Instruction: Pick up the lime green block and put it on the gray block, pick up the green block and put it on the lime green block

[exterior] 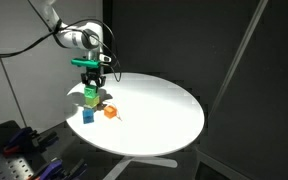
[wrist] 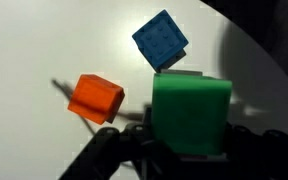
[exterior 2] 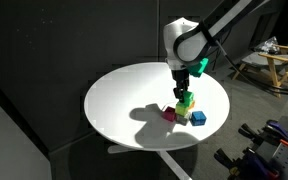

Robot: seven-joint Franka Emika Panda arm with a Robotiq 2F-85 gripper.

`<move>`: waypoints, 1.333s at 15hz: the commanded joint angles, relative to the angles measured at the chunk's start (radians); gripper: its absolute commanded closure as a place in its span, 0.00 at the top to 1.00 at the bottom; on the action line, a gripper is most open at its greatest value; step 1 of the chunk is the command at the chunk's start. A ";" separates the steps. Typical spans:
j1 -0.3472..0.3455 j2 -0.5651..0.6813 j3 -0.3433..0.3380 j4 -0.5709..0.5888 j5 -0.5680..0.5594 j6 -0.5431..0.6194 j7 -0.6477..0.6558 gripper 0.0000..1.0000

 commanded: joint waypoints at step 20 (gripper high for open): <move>-0.018 -0.125 0.019 -0.035 0.086 -0.030 -0.016 1.00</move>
